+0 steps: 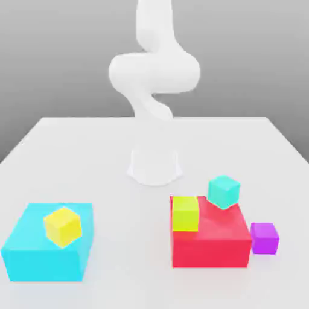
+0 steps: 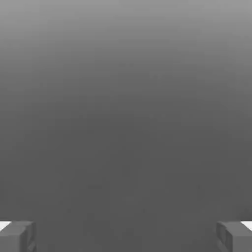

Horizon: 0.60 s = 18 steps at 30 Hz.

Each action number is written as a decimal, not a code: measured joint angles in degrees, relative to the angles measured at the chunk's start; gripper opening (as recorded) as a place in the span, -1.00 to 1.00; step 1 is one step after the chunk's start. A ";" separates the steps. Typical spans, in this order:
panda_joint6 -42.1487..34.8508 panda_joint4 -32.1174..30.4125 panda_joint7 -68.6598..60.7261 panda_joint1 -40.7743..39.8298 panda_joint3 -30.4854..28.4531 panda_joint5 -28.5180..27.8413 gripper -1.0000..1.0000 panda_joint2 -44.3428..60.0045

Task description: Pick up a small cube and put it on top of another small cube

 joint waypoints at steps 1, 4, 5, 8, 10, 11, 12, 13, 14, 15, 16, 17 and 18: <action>1.21 -0.92 -2.43 1.73 -0.11 0.36 0.00 2.26; 4.64 -3.52 -9.32 6.49 -0.24 1.39 0.00 8.67; 5.75 -4.37 -11.57 8.00 -0.21 1.72 0.00 10.76; 9.08 -6.91 -18.16 12.47 -0.01 2.55 0.00 17.02; 11.30 -8.60 -22.58 15.08 0.52 3.13 0.00 21.18; 12.42 -9.44 -24.77 16.26 0.91 3.40 0.00 23.26; 13.53 -10.28 -26.90 17.42 1.34 3.59 0.00 25.33; 14.64 -11.13 -29.00 18.49 1.84 3.73 0.00 27.41; 15.76 -11.98 -31.04 19.50 2.41 3.79 0.00 29.48; 16.89 -12.83 -33.00 20.41 3.04 3.74 0.00 31.55; 18.01 -13.68 -34.87 21.18 3.77 3.56 0.00 33.62; 19.15 -14.53 -36.61 22.27 4.46 3.20 0.00 35.69; 20.28 -15.38 -38.20 23.75 5.13 2.63 0.00 37.76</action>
